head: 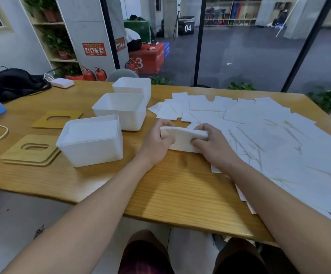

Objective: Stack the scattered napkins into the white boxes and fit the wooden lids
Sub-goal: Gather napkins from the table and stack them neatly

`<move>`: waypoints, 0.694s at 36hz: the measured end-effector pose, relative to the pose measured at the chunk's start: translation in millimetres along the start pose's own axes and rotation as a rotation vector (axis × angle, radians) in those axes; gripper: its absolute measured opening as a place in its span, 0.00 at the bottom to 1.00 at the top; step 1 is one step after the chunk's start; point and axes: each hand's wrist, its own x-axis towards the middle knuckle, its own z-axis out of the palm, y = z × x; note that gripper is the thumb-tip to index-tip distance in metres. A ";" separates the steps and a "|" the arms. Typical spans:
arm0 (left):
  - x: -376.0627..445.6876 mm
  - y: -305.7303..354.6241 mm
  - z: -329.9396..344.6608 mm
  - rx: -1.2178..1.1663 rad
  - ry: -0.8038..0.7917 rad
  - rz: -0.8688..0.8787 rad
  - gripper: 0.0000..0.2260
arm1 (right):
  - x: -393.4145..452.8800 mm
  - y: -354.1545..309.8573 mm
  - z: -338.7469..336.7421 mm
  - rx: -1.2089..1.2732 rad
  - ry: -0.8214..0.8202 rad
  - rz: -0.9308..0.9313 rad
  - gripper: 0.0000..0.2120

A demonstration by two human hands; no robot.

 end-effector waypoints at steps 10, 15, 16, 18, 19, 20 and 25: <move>-53.1 27.9 -46.6 -0.134 0.148 0.003 0.10 | -29.1 -23.2 -6.4 0.188 0.011 -0.017 0.07; -80.6 40.2 -93.6 0.195 0.186 0.117 0.17 | -40.1 -49.9 12.9 0.228 0.004 -0.054 0.07; -84.3 41.2 -103.9 0.226 0.189 0.129 0.18 | -42.1 -56.4 18.5 0.237 -0.011 -0.058 0.09; -90.6 43.8 -123.6 0.208 0.198 0.130 0.18 | -45.7 -69.7 30.0 0.224 -0.023 -0.058 0.13; -93.3 44.5 -133.3 0.187 0.205 0.118 0.17 | -46.6 -75.8 36.4 0.208 -0.018 -0.059 0.14; -95.1 44.3 -143.2 0.189 0.217 0.112 0.16 | -47.0 -82.5 43.6 0.186 -0.014 -0.069 0.15; -91.9 33.4 -191.4 0.315 0.278 0.113 0.09 | -31.1 -108.9 85.4 0.076 -0.064 -0.191 0.06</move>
